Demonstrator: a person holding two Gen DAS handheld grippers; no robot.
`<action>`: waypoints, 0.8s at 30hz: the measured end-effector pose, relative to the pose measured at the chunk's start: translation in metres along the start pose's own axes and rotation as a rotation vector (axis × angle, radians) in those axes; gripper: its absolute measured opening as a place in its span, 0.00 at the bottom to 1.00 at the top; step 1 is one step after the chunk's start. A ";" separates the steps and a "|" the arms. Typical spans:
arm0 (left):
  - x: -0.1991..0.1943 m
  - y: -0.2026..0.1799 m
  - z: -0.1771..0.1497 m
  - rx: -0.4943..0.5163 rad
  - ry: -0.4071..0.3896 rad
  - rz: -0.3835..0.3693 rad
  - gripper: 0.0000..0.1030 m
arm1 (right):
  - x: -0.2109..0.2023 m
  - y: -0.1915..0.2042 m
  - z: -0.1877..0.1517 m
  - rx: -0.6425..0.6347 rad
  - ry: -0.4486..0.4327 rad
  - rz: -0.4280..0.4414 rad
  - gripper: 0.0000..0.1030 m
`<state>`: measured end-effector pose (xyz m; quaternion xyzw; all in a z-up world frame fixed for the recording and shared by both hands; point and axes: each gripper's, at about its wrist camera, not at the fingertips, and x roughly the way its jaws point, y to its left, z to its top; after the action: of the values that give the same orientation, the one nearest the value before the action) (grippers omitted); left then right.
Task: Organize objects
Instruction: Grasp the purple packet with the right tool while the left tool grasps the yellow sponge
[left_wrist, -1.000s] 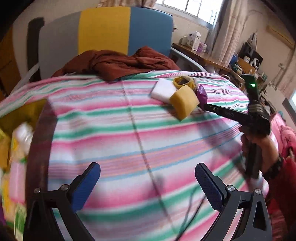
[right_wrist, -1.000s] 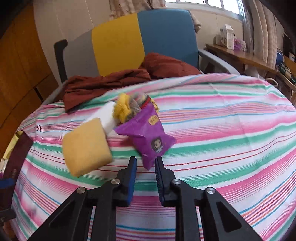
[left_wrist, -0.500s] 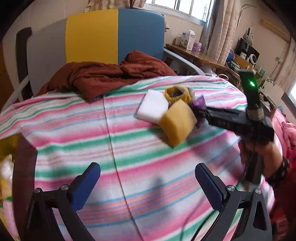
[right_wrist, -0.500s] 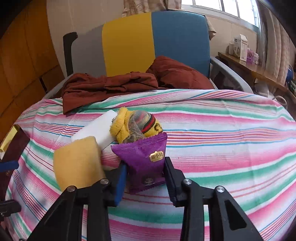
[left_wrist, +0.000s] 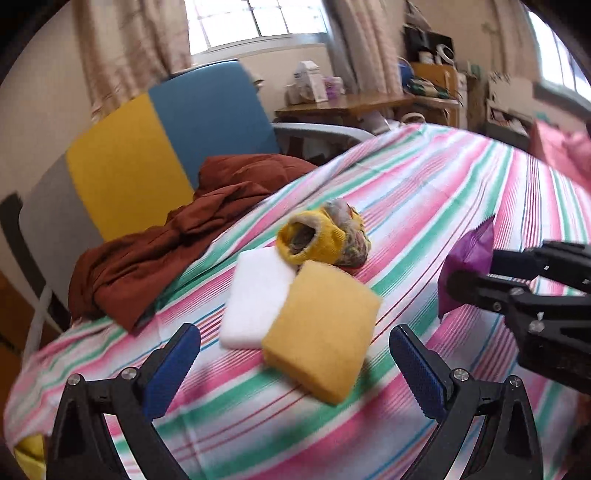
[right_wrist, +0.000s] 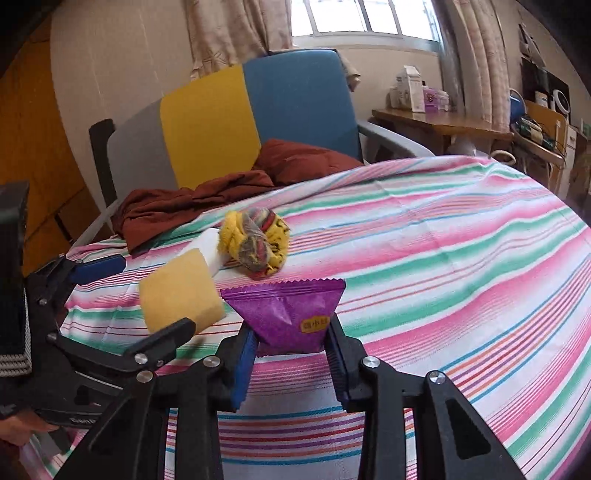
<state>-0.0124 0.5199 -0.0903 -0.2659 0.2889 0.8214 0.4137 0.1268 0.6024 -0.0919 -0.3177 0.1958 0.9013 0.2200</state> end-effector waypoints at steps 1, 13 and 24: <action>0.005 -0.002 -0.001 0.011 0.008 -0.003 0.86 | 0.003 -0.003 0.000 0.019 0.009 0.000 0.34; -0.007 0.014 -0.017 -0.094 -0.042 -0.001 0.53 | 0.002 -0.005 -0.003 0.040 -0.019 -0.032 0.34; -0.046 0.019 -0.050 -0.139 -0.065 0.018 0.53 | -0.005 0.006 -0.009 0.010 -0.024 -0.114 0.34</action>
<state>0.0059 0.4513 -0.0890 -0.2645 0.2199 0.8515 0.3958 0.1311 0.5913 -0.0941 -0.3163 0.1793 0.8901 0.2749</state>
